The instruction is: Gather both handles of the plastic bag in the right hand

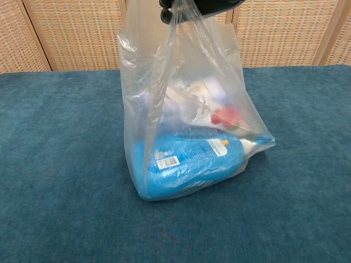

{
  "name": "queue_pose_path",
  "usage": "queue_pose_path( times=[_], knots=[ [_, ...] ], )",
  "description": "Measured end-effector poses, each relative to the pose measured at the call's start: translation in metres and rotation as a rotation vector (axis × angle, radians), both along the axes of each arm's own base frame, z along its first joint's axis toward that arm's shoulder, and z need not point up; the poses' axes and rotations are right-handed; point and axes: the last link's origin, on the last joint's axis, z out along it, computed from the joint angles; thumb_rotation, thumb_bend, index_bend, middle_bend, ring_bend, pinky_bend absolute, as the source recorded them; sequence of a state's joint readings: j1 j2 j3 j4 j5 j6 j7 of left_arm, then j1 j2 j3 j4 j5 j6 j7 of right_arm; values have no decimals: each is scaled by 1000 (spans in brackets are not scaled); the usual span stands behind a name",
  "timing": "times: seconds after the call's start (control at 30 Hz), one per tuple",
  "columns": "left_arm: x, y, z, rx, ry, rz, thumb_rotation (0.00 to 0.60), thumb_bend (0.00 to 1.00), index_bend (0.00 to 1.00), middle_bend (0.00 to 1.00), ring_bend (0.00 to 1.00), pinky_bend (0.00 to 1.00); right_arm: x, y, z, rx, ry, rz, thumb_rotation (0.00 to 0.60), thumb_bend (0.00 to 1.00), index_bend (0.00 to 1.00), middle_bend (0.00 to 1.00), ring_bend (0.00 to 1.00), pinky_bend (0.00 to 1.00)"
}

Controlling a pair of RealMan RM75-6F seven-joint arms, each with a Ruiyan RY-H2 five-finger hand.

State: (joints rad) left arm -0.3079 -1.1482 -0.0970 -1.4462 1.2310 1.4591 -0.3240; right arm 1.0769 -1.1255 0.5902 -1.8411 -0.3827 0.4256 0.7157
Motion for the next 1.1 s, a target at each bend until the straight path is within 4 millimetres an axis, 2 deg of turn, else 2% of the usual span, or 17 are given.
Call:
queue_pose_path(
  times=[0.23,0.43,0.67,0.97,1.1],
  knots=[
    [-9,-10,-3,20,-14,44,600,0,0,0,0,0,3,-5,-2,-75,58,29,600,1000,867,776,887,850],
    [-7,-11,-2,25,-7,37,600,0,0,0,0,0,8,-8,-3,-142,116,42,600,1000,913,801,942,961],
    [-3,-15,-3,15,-3,14,600,0,0,0,0,0,22,-8,1,-225,191,29,600,1000,919,808,953,981],
    [2,-19,-6,-2,0,-1,600,1,0,0,0,0,60,0,37,-299,193,52,600,1000,930,810,954,983],
    [3,-21,-5,-5,-4,-6,600,0,0,0,0,0,82,6,62,-356,195,67,600,1000,934,810,954,983]
  ],
)
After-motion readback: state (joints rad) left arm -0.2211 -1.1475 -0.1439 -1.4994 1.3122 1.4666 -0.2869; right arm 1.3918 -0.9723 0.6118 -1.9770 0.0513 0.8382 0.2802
